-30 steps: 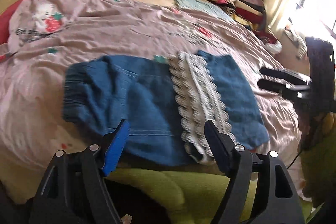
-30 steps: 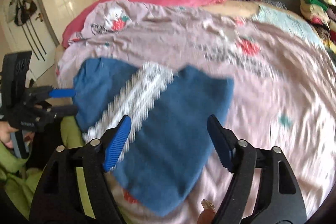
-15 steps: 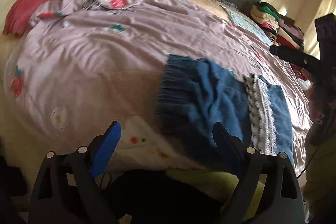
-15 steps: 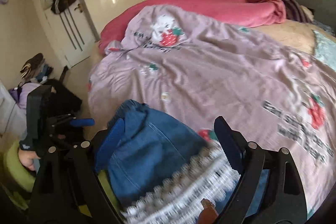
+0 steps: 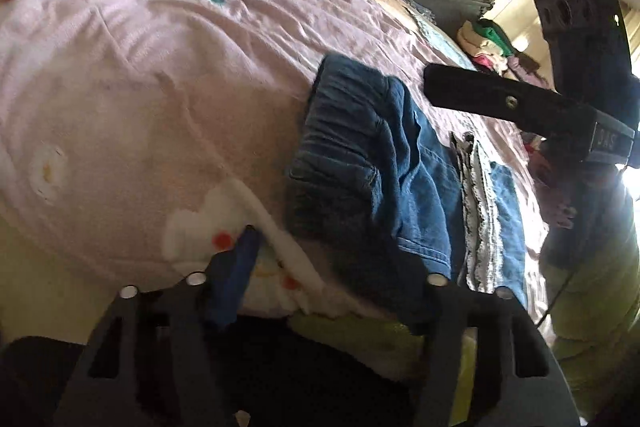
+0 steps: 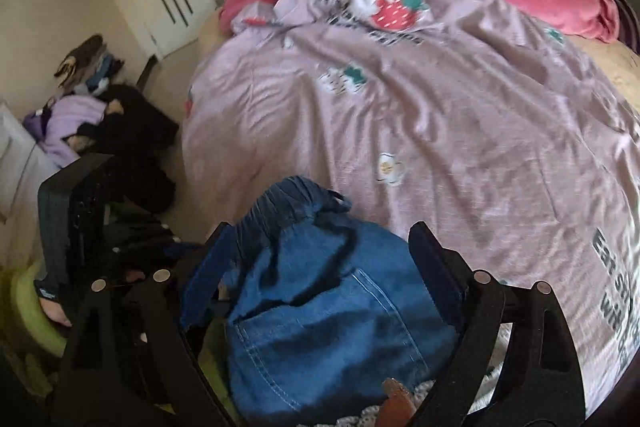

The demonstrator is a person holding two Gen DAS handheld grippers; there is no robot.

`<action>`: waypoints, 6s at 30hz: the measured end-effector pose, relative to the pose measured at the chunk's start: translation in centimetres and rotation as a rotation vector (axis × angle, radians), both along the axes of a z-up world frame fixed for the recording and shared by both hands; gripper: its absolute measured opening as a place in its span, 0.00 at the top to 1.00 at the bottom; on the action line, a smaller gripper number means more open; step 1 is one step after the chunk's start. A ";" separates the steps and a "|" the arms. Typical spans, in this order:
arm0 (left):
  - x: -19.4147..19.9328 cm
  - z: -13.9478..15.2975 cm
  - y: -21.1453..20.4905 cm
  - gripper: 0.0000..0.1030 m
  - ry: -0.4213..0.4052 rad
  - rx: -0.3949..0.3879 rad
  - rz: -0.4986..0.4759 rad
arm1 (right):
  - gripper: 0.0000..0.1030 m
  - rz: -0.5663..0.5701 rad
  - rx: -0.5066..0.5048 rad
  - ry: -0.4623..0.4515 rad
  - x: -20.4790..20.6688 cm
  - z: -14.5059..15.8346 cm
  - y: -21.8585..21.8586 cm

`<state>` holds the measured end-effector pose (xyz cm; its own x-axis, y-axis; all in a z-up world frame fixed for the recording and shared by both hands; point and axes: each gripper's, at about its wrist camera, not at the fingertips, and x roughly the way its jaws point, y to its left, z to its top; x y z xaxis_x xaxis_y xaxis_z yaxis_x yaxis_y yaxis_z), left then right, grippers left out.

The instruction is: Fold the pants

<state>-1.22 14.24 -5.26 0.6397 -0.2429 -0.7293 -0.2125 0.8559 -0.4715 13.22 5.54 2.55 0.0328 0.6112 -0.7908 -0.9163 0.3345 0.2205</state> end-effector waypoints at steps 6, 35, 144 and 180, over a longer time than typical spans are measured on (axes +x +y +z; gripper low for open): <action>0.3 -0.5 -0.2 0.51 -0.010 -0.020 -0.016 | 0.20 0.064 -0.090 -0.003 -0.6 -2.3 4.0; 3.3 1.1 -5.1 0.18 -0.123 -0.380 -0.215 | 0.74 -0.038 0.249 0.128 1.6 2.9 -10.2; 13.6 1.9 -14.4 0.57 0.043 0.091 -0.410 | 0.94 0.154 -0.111 -0.361 -15.3 -4.9 -17.9; 6.3 3.5 -14.8 0.46 -0.067 0.210 -0.393 | 0.57 -0.391 0.132 -0.207 -2.0 4.2 -25.9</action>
